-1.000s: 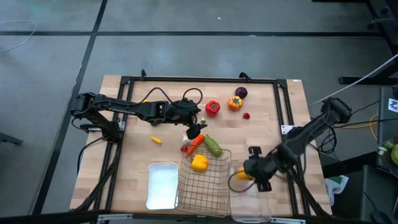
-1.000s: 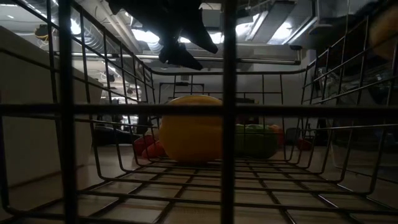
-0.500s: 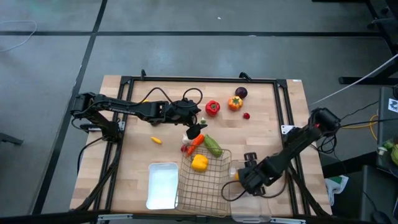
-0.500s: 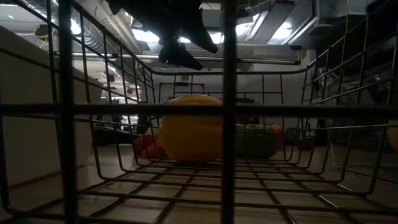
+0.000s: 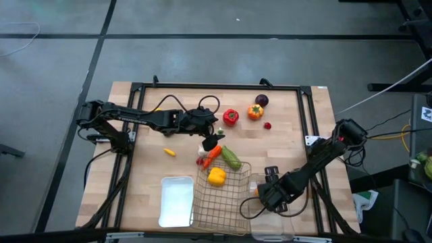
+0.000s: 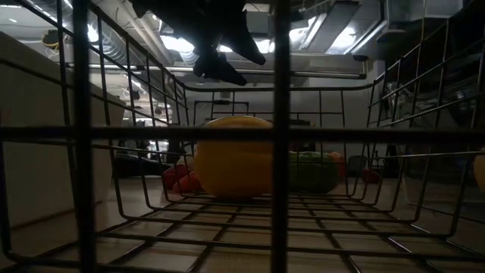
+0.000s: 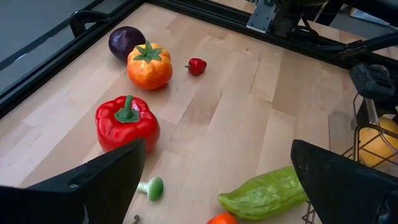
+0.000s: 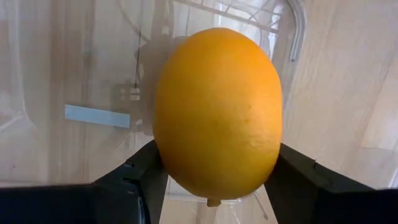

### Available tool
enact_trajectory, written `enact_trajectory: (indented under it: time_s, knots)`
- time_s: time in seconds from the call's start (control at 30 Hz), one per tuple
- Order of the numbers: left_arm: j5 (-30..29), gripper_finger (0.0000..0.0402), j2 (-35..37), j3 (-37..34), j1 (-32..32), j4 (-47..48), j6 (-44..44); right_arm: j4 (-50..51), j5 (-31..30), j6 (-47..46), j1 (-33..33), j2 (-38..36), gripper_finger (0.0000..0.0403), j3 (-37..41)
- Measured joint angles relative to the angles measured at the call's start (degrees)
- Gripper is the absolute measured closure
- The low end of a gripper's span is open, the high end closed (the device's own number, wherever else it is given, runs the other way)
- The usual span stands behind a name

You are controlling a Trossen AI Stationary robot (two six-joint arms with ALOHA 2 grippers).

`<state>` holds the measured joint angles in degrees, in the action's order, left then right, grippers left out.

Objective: Sort produce into baskets
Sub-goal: Put the right yellow lemon into the transparent bin, then put the eggplant into the wire basket

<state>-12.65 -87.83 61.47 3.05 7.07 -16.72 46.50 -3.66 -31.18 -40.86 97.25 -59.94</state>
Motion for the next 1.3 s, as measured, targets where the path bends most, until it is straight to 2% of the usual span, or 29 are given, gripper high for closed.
enact_trajectory:
  time_s: [0.17,0.43,0.6,1.3]
  knots:
    - [0.01,0.0004,0.00,0.00,0.00,0.00,-0.73,-0.03,0.07,-0.03,0.00,0.02,0.0177,-0.03]
    - [-0.01,0.0004,0.00,0.00,0.00,0.00,0.17,0.10,-0.31,-0.08,0.00,0.02,0.0103,-0.04]
    - [0.01,0.0004,0.00,0.00,0.00,0.00,0.19,0.00,-0.22,-0.09,0.00,0.04,0.0080,-0.04]
    - [-0.01,0.0004,0.00,0.00,-0.04,0.00,0.12,2.36,3.85,-0.13,0.00,0.11,0.0075,-4.00]
